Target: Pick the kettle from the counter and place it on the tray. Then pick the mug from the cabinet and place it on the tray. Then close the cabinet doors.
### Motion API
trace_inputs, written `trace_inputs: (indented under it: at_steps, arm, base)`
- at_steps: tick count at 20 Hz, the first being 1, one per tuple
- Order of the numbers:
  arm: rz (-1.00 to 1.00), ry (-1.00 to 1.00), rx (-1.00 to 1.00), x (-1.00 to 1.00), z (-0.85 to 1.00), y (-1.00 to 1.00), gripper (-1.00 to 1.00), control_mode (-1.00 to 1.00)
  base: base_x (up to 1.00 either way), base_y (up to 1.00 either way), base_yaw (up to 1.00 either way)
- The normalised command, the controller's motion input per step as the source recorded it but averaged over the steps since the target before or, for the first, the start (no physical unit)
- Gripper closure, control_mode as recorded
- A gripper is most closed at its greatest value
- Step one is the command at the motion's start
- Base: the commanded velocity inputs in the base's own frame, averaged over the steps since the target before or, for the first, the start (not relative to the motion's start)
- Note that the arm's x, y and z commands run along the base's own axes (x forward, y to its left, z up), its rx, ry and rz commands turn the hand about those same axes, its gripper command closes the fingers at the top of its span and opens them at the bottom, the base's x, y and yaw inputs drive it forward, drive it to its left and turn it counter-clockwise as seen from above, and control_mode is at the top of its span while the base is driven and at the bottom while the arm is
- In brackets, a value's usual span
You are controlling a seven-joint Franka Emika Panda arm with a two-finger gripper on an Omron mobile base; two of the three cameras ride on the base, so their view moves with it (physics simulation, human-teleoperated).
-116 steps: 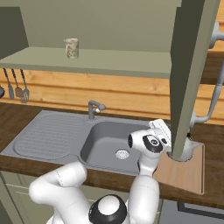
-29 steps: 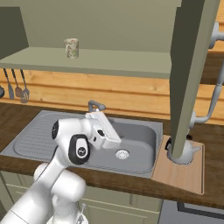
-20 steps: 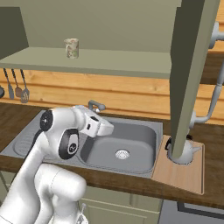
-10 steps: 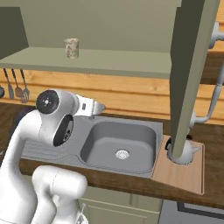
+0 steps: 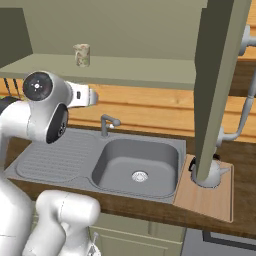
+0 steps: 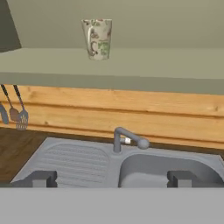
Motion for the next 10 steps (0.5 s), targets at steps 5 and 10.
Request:
trace_inputs:
  at_steps: [5,10]
  arm:
    - [-0.03,0.00,0.00,-0.15,0.59,0.34,-1.00,-1.00]
    - [0.00,-0.01,-0.03,0.04,0.48,0.35,-1.00,-1.00]
  base:
    - [0.00,0.00,0.00]
    - [0.00,0.00,0.00]
